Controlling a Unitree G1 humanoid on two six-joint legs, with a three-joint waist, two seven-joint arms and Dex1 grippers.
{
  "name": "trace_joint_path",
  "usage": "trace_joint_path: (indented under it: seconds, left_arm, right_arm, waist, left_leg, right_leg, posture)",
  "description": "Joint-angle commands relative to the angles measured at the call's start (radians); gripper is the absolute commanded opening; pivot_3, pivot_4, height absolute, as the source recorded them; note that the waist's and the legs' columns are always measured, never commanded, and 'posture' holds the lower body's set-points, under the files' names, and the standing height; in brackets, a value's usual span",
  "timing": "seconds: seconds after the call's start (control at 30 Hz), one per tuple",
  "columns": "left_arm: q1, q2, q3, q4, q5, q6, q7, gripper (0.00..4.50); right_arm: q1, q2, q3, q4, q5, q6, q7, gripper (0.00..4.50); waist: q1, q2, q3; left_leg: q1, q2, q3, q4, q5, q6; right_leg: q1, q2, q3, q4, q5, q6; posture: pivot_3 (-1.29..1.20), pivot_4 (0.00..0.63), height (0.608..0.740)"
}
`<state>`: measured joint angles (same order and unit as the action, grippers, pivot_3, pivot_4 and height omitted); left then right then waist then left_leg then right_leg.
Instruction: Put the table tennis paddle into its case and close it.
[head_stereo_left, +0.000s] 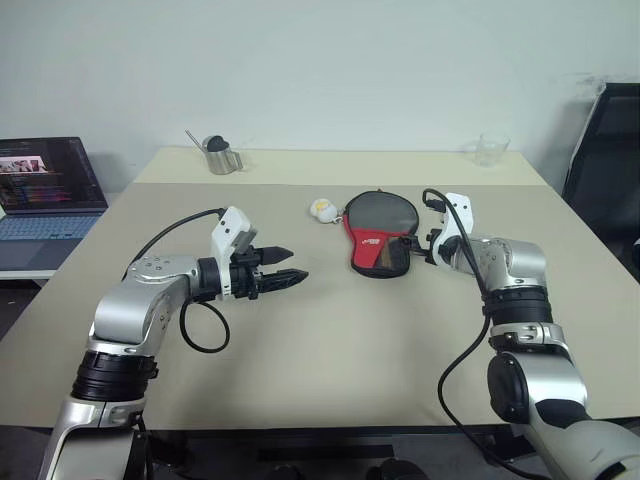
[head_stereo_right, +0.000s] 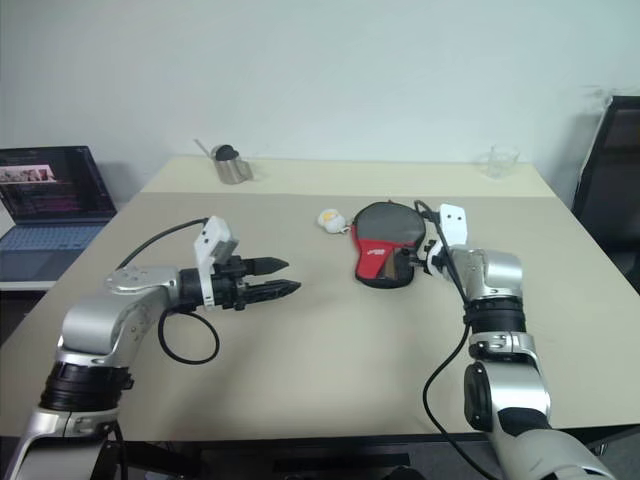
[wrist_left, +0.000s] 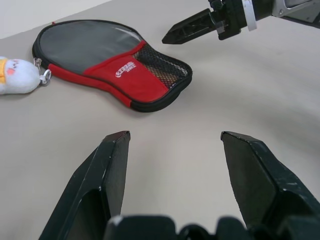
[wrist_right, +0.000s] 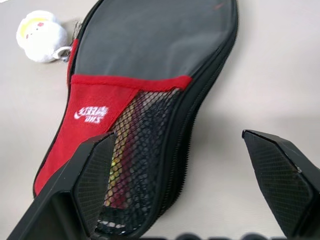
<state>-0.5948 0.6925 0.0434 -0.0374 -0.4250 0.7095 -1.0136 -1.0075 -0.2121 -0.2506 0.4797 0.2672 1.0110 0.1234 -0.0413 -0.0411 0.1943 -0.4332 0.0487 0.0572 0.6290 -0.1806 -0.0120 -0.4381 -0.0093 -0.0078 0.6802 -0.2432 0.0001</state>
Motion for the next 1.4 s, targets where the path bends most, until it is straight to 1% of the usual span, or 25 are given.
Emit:
trace_joint_path:
  seconds: [0.03,0.2,0.57,0.67,0.7,1.03,1.07,1.33,1.4]
  left_arm:
    - [0.003,0.015,0.012,-0.052,-0.013,-0.004,0.012,3.18]
    - [0.039,0.024,0.026,-0.105,-0.032,0.023,0.03,3.18]
    - [0.095,0.049,0.05,-0.179,-0.061,0.057,0.078,3.18]
    - [0.106,0.054,0.057,-0.192,-0.066,0.06,0.089,3.18]
    - [0.112,0.056,0.061,-0.196,-0.068,0.061,0.094,3.18]
    - [0.127,0.067,0.071,-0.198,-0.073,0.055,0.112,3.18]
    - [0.128,0.066,0.07,-0.198,-0.074,0.054,0.113,3.18]
    - [0.123,0.07,0.063,-0.191,-0.07,0.047,0.111,3.18]
    - [0.117,0.071,0.062,-0.185,-0.068,0.046,0.109,3.18]
  right_arm:
    - [-0.004,0.013,0.0,-0.012,0.008,-0.002,-0.013,4.45]
    - [0.014,0.033,-0.003,0.029,0.01,-0.016,-0.007,4.45]
    - [-0.017,0.057,-0.013,0.128,0.012,-0.066,-0.026,4.45]
    - [-0.033,0.061,-0.02,0.149,0.014,-0.076,-0.034,3.88]
    - [-0.039,0.062,-0.02,0.155,0.013,-0.08,-0.034,3.62]
    - [-0.049,0.064,-0.008,0.177,0.008,-0.093,-0.03,0.13]
    - [-0.048,0.063,-0.007,0.178,0.007,-0.093,-0.03,0.01]
    - [-0.047,0.057,0.001,0.175,0.003,-0.096,-0.028,0.01]
    - [-0.036,0.049,0.022,0.156,0.0,-0.081,-0.004,0.01]
  waist:
    - [0.0,0.0,0.0]
    - [0.001,0.0,0.0]
    - [-0.001,0.0,0.0]
    - [-0.004,0.0,0.0]
    - [-0.004,0.0,0.0]
    - [-0.004,0.0,0.0]
    - [-0.004,0.0,0.0]
    - [-0.004,0.0,0.0]
    - [-0.004,0.0,0.0]
  left_leg:
    - [0.0,0.0,0.0,0.0,0.0,0.0]
    - [0.0,0.0,0.0,0.0,0.0,0.0]
    - [0.0,0.0,0.0,0.0,0.0,0.0]
    - [0.001,0.0,0.0,0.0,0.0,0.0]
    - [0.001,0.0,0.0,0.0,0.0,0.0]
    - [0.0,0.0,0.0,0.0,0.0,0.0]
    - [0.0,0.0,0.0,0.0,0.0,0.0]
    - [0.0,0.0,0.0,0.0,0.0,0.0]
    - [0.0,0.0,0.0,0.0,0.0,0.0]
  right_leg:
    - [0.0,0.0,0.0,0.0,0.0,0.0]
    - [0.0,0.0,0.0,0.0,0.0,0.0]
    - [0.0,0.0,0.0,0.0,0.0,0.0]
    - [0.0,0.0,0.0,0.0,0.0,0.0]
    - [0.0,0.0,0.0,0.0,0.0,0.0]
    - [0.0,0.0,0.0,-0.001,0.0,0.0]
    - [0.0,0.0,0.0,-0.001,0.0,0.0]
    - [0.0,0.0,0.0,0.0,0.0,0.0]
    - [0.0,0.0,0.0,0.0,0.0,0.0]
  posture:
    - [0.0,0.15,0.74]
    - [0.0,0.15,0.74]
    - [0.0,0.15,0.74]
    - [0.0,0.15,0.74]
    - [0.0,0.15,0.74]
    - [0.0,0.15,0.74]
    - [0.0,0.15,0.74]
    - [0.0,0.15,0.74]
    - [0.0,0.15,0.74]
